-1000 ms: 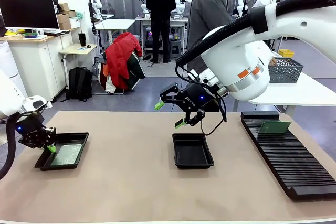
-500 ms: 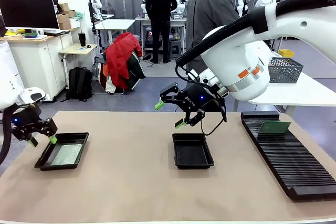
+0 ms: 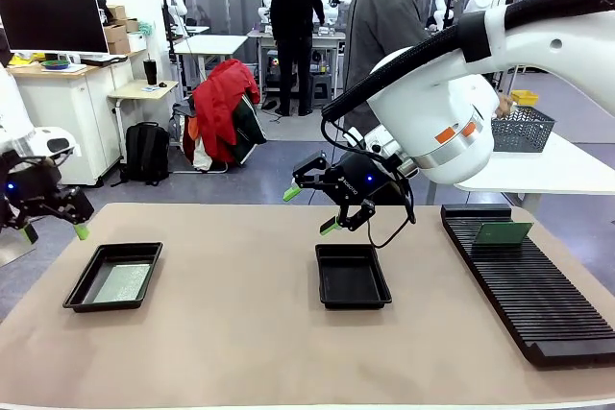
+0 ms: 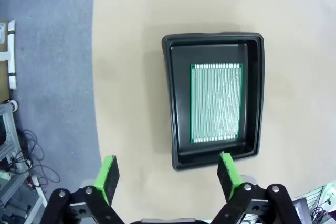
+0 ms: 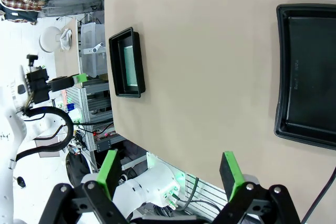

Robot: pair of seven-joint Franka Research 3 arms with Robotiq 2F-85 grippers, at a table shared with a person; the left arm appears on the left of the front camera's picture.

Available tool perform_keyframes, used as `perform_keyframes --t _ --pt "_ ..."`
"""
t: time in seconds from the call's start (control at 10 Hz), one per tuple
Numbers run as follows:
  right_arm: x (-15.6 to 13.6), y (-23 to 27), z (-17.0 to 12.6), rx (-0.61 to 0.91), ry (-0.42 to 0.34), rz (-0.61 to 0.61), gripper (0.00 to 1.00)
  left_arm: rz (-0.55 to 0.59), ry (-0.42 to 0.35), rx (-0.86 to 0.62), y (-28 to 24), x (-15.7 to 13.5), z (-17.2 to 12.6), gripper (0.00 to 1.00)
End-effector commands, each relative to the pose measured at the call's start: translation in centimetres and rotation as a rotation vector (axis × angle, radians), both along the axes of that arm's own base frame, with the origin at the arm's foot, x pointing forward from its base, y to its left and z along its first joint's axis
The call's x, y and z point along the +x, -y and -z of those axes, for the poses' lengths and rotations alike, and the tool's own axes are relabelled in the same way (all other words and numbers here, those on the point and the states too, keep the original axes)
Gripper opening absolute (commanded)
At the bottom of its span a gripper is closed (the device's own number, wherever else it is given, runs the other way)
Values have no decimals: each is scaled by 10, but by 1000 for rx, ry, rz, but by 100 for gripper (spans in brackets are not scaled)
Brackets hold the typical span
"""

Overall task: Inspect and transfer BCBs to ESD trays.
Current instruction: Pick up the ESD tray and place it on the left side of the table.

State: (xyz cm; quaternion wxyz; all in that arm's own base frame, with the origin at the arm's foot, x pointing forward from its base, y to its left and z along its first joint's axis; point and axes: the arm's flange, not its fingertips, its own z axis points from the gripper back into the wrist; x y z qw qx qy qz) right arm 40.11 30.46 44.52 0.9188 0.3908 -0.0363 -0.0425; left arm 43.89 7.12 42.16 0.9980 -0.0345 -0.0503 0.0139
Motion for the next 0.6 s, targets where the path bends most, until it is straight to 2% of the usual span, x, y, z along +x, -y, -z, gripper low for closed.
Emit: perform_keyframes --t 0.0,0.3,0.5 --pt "-1 0 -1 -13 -6 6 100 -12 -26 40 5 -8 -23 100" --pt "-1 0 -1 -13 -6 6 100 -19 -6 58 7 -15 -53 100" --pt "-1 0 -1 -13 -6 6 100 -22 -6 65 7 -18 -63 100"
